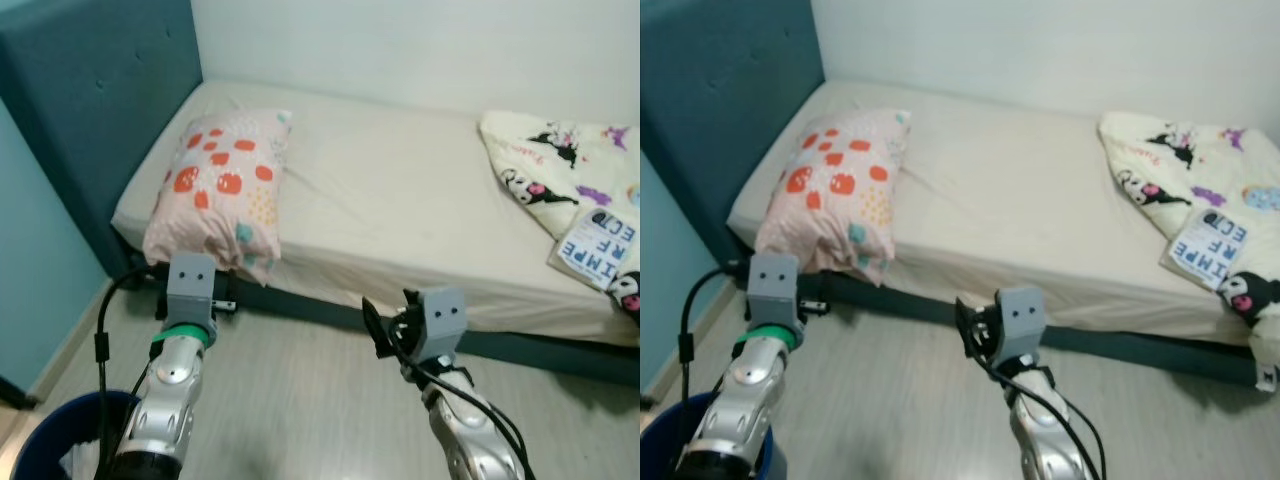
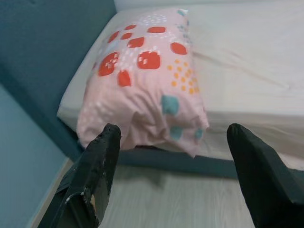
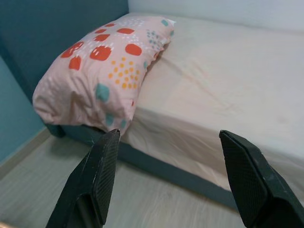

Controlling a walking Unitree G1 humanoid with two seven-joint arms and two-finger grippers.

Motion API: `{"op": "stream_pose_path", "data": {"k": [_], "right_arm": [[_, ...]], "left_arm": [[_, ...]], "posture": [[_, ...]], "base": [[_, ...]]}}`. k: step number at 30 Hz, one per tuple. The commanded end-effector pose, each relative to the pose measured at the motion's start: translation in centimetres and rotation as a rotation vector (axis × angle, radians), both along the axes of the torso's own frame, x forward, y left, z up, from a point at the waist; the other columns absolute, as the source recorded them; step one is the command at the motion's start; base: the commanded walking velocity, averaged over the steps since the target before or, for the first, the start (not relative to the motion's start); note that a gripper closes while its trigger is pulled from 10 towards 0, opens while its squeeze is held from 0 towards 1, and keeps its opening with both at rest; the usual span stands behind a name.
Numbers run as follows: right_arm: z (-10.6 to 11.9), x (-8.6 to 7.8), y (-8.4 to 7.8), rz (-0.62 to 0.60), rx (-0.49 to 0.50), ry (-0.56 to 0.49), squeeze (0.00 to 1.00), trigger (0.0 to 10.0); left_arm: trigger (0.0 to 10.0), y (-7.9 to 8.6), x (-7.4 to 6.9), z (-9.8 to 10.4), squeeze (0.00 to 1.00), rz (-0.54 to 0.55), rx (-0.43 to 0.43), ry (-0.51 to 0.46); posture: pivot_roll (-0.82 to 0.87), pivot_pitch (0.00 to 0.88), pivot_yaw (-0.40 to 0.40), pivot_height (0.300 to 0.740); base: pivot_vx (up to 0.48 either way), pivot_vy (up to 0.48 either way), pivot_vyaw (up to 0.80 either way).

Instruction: Clean up the room

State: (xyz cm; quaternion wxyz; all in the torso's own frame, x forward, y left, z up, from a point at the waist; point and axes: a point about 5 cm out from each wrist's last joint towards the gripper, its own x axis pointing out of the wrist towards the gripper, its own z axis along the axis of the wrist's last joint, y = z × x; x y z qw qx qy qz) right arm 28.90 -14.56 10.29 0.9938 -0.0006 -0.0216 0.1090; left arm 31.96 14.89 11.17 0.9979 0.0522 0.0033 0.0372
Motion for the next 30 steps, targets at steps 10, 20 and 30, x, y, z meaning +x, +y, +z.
{"op": "stream_pose_path", "data": {"k": [10,20,30], "right_arm": [[-0.63,-0.2,-0.53,-0.022,-0.005,0.025,0.0,10.0],[-0.64,-0.1,-0.44,-0.019,-0.003,0.024,0.0,10.0],[-0.69,-0.12,-0.43,-0.021,0.0,0.025,0.0,10.0]], "left_arm": [[10.0,-0.15,-0.14,-0.34,0.0,-0.005,-0.001,0.015],[10.0,-0.1,-0.05,-0.28,0.0,-0.005,0.004,0.013],[10.0,-0.12,0.01,-0.22,0.0,-0.01,0.006,0.01]], "posture": [[-0.11,0.08,0.055,0.717],[-0.11,0.078,0.057,0.717],[-0.11,0.077,0.059,0.717]], "base": [[0.454,0.0,0.0],[0.453,0.0,0.0],[0.46,0.0,0.0]]}}
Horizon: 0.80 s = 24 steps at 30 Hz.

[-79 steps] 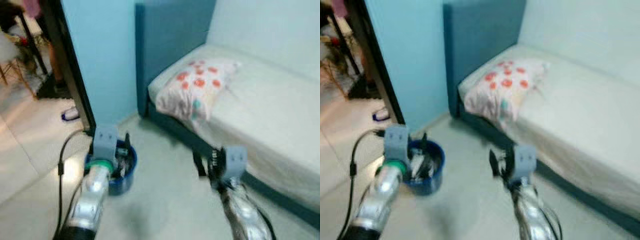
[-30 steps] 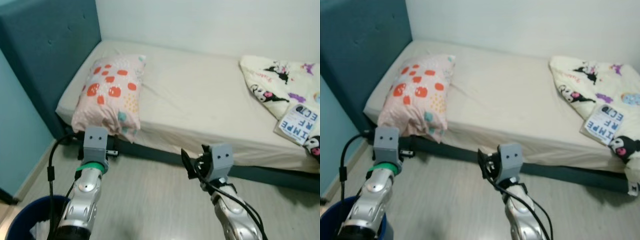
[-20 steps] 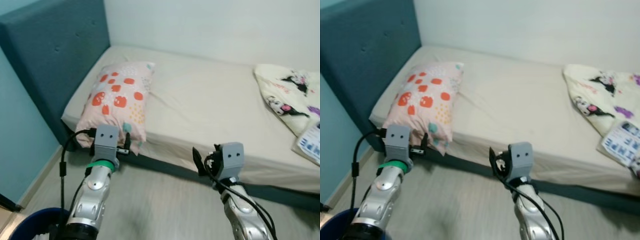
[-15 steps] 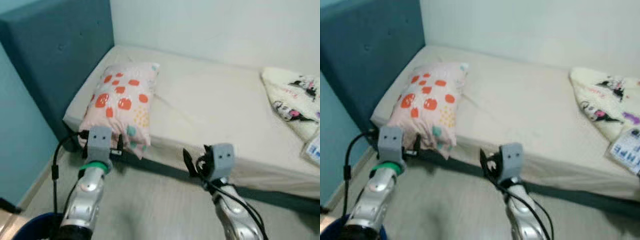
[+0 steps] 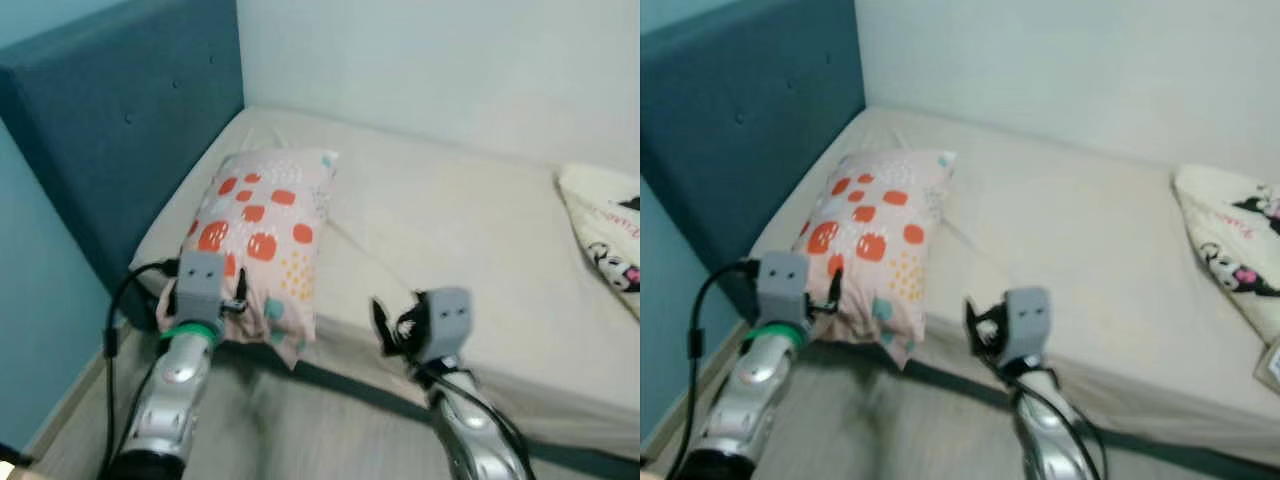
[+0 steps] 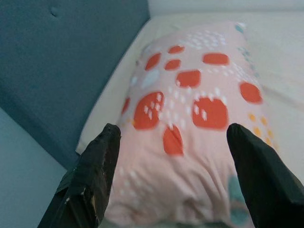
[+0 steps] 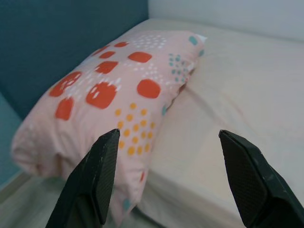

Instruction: Clean up the room

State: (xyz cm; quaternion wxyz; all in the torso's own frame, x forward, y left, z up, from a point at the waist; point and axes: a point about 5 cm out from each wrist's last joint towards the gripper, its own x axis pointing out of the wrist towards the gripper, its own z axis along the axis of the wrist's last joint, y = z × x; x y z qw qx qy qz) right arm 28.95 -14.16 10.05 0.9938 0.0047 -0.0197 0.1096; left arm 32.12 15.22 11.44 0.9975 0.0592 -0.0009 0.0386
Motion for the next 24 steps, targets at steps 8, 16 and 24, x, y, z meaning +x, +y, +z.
{"op": "stream_pose_path", "data": {"k": [8,16,24], "right_arm": [[-0.45,-0.12,-0.84,-0.023,-0.007,0.019,0.0,10.0],[-0.42,-0.08,-0.77,-0.022,-0.006,0.017,0.0,10.0],[-0.59,-0.15,-0.76,-0.021,0.002,0.03,0.0,10.0]], "left_arm": [[10.0,-0.46,-0.1,-0.45,0.0,-0.013,-0.008,0.017],[10.0,-0.41,-0.06,-0.44,0.0,-0.011,-0.007,0.017],[10.0,-0.44,-0.08,-0.51,0.0,-0.012,-0.009,0.022]], "posture": [[-0.11,0.076,0.061,0.717],[-0.11,0.074,0.061,0.717],[-0.11,0.075,0.061,0.717]], "base": [[0.463,0.0,0.0],[0.463,0.0,0.0],[0.438,0.0,-0.2]]}}
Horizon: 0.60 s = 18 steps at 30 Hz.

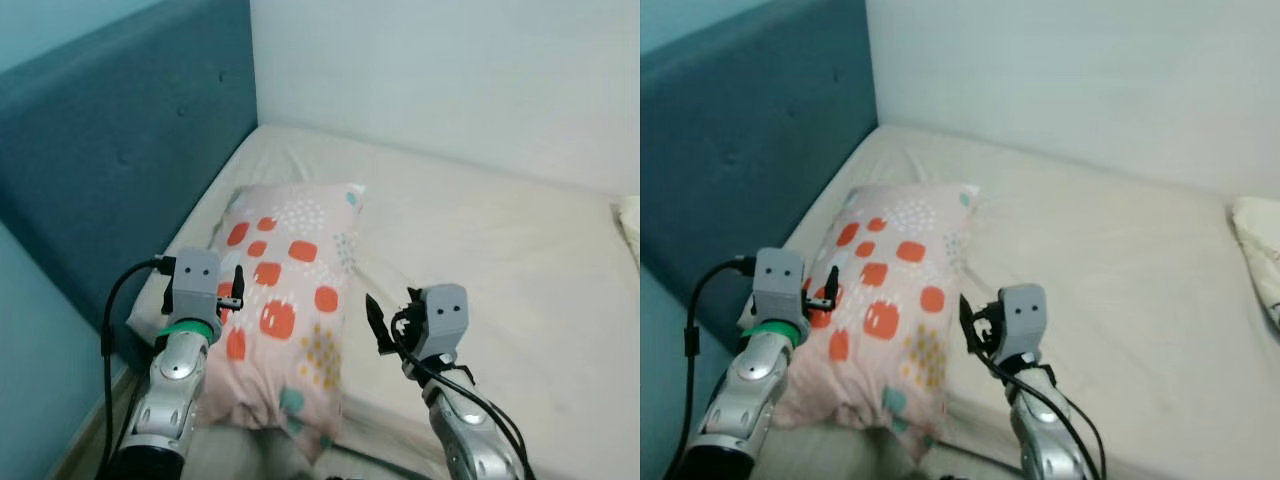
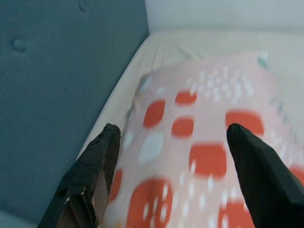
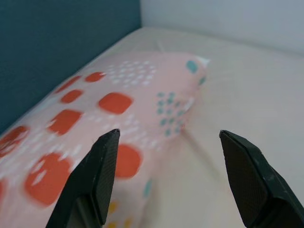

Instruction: Clean up the room

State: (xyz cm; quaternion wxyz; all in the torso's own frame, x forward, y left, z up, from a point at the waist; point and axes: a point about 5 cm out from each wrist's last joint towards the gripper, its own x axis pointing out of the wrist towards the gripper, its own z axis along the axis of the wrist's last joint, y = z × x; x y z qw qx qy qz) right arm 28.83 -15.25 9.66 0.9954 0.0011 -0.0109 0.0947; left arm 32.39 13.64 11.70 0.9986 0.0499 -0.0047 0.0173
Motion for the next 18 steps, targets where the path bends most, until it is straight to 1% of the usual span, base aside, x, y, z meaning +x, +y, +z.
{"op": "stream_pose_path", "data": {"k": [1,3,4,9,18], "right_arm": [[-0.24,-0.01,0.31,0.007,0.012,0.016,0.0,10.0],[-0.25,0.0,0.29,0.006,0.013,0.017,0.0,10.0],[-0.3,0.04,0.23,0.003,0.008,0.019,0.0,10.0],[-0.32,0.14,0.15,-0.001,0.003,0.023,0.0,10.0],[-0.32,0.25,0.06,-0.001,-0.001,0.024,0.0,10.0]], "left_arm": [[10.0,1.13,-0.33,-0.81,0.0,0.031,0.006,0.032],[10.0,1.13,-0.32,-0.83,0.0,0.031,0.003,0.036],[10.0,0.98,-0.28,-0.93,0.0,0.008,0.004,0.05],[10.0,0.75,-0.3,-1.01,0.0,-0.014,-0.004,0.059],[10.0,0.56,-0.32,-1.1,0.0,-0.022,-0.014,0.071]], "posture": [[-0.11,0.075,0.061,0.717],[-0.11,0.075,0.061,0.717],[-0.11,0.074,0.062,0.717],[-0.11,0.073,0.062,0.717],[-0.11,0.068,0.061,0.717]], "base": [[0.0,0.0,-0.8],[0.0,0.0,-0.8],[0.0,0.0,-0.8],[0.0,0.0,-0.8],[0.0,0.0,-0.8]]}}
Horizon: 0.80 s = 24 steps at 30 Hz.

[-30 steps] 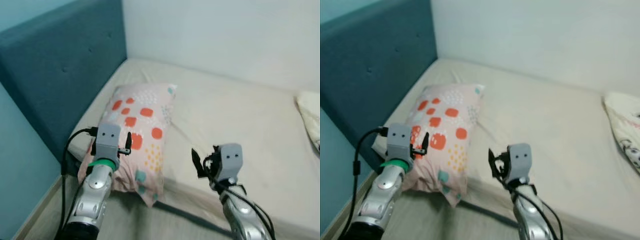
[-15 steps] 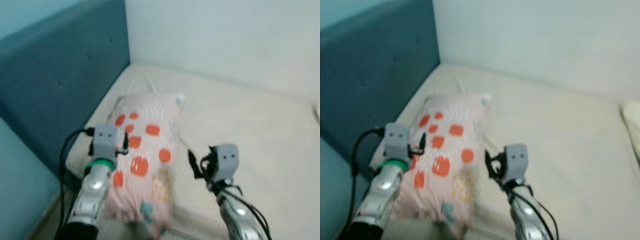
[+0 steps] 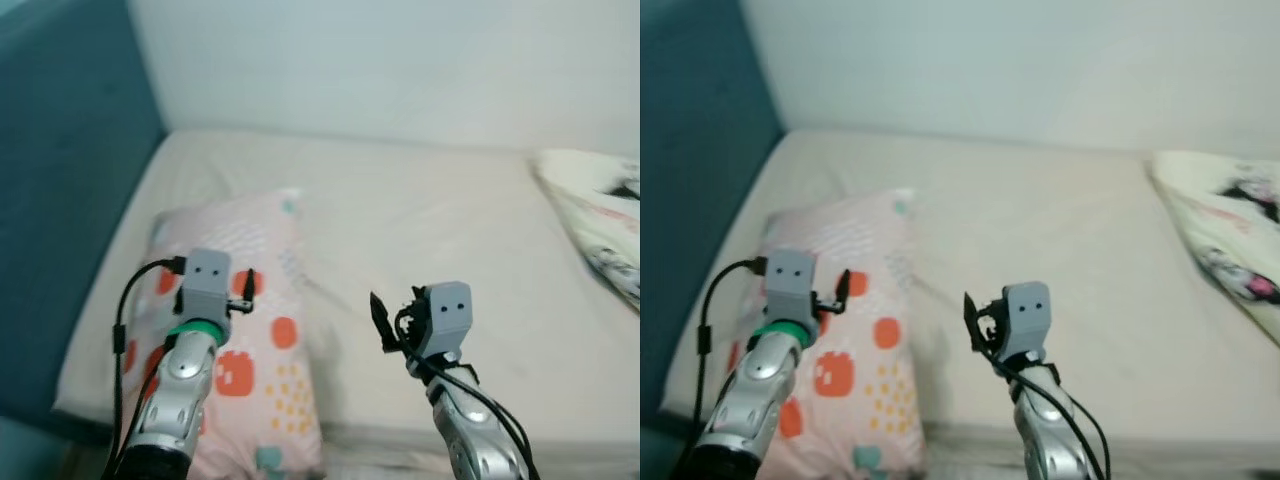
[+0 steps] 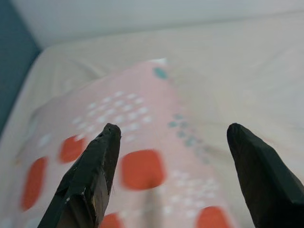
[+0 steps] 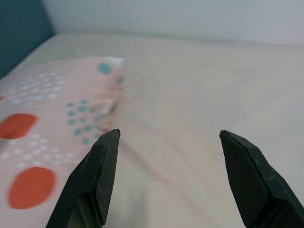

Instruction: Clean up the room

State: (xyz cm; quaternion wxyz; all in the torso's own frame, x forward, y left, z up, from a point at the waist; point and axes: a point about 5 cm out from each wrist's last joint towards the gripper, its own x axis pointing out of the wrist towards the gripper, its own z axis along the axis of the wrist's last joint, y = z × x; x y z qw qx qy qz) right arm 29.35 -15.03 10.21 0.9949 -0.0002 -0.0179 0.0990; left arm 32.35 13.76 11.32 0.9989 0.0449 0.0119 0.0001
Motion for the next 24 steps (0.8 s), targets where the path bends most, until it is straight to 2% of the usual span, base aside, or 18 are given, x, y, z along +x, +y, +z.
{"op": "stream_pose_path", "data": {"k": [1,9,12,24], "right_arm": [[-0.86,-0.27,-0.17,-0.01,0.0,0.039,0.0,10.0],[-0.9,-0.23,-0.19,-0.014,-0.002,0.04,0.0,10.0],[-0.9,-0.2,-0.17,-0.016,-0.002,0.04,0.0,10.0],[-1.0,-0.26,-0.08,-0.015,-0.008,0.041,0.0,10.0]], "left_arm": [[10.0,0.45,-0.28,-0.71,0.0,0.011,-0.003,0.036],[10.0,0.48,-0.28,-0.85,0.0,0.015,-0.003,0.05],[10.0,0.49,-0.27,-0.88,0.0,0.02,-0.003,0.052],[10.0,0.8,-0.38,-0.78,0.0,0.04,-0.007,0.047]], "posture": [[-0.11,0.068,0.061,0.717],[-0.11,0.066,0.061,0.717],[-0.11,0.066,0.062,0.717],[-0.1,0.071,0.059,0.717]], "base": [[0.0,0.0,-0.8],[0.0,0.0,-0.72],[0.0,0.0,0.0],[0.0,0.363,0.0]]}}
